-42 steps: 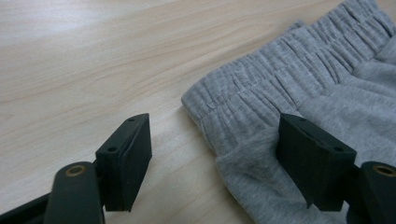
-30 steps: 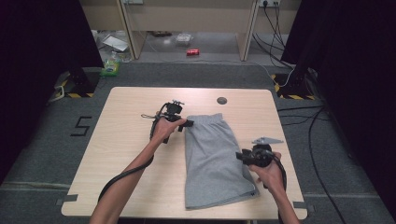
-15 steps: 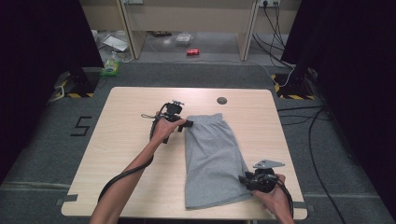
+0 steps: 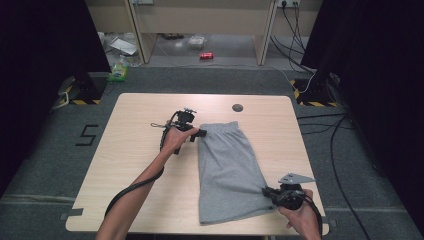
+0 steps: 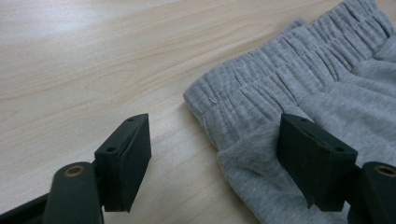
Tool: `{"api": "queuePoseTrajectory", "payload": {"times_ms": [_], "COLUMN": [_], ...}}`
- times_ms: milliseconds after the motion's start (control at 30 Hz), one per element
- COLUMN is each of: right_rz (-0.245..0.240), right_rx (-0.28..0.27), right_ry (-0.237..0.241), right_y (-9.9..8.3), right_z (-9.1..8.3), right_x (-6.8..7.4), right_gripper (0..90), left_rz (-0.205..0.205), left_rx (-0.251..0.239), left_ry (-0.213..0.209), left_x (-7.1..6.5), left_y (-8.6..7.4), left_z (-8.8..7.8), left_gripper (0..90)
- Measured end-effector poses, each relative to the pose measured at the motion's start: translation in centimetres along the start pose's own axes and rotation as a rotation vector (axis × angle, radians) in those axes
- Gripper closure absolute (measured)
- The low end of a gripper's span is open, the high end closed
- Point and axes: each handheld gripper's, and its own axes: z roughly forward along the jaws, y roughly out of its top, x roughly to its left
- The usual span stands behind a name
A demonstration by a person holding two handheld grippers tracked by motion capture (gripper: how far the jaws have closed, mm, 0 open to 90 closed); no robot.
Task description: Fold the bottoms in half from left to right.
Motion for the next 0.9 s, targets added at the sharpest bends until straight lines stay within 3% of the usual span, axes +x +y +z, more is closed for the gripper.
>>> {"api": "queuePoseTrajectory", "payload": {"times_ms": [100,133,233,300,400,433,467,533,567,700,767,900], "right_rz": [0.014,0.011,0.037,0.076,0.069,0.081,0.078,0.078,0.056,0.018,-0.004,0.020], "right_rx": [-0.017,-0.003,0.072,0.060,0.055,0.030,0.019,0.001,-0.030,-0.013,0.017,0.048], "right_ry": [-0.023,-0.041,-0.028,-0.006,-0.026,-0.043,-0.049,-0.051,-0.061,-0.069,-0.082,-0.098], "right_y": [-0.3,-0.5,-1.5,-1.7,-1.6,-1.3,-1.2,-0.9,-0.4,-0.1,-0.4,-1.5], "right_z": [-1.1,-1.0,0.6,0.8,0.2,-0.4,-0.6,-0.8,-0.9,-0.3,0.5,0.7], "right_x": [-0.3,-0.6,-1.4,-1.6,-1.6,-1.6,-1.6,-1.5,-1.2,-0.6,-1.1,-2.2], "right_gripper": [85.3,85.2,83.5,75.3,68.3,62.1,61.3,61.3,61.3,64.1,74.6,80.3], "left_rz": [0.008,0.006,0.010,0.003,-0.018,-0.040,-0.041,-0.038,-0.033,-0.040,-0.051,-0.047], "left_rx": [0.004,0.000,-0.008,-0.026,-0.036,-0.050,-0.052,-0.053,-0.056,-0.051,-0.043,-0.035], "left_ry": [0.005,0.005,0.007,0.009,0.004,-0.004,-0.006,-0.005,-0.007,0.000,-0.007,-0.008], "left_x": [-0.2,-0.3,-0.5,-0.4,-0.1,0.0,0.0,-0.1,-0.2,0.1,0.3,0.2], "left_y": [0.0,0.0,0.1,0.3,0.4,0.5,0.5,0.5,0.4,0.2,-0.1,-0.3], "left_z": [0.2,0.3,0.3,0.2,0.1,0.1,0.0,0.0,-0.3,-0.6,-0.4,0.2], "left_gripper": [26.0,26.0,26.4,26.6,26.2,26.3,26.9,27.4,27.9,27.8,28.5,29.8]}}
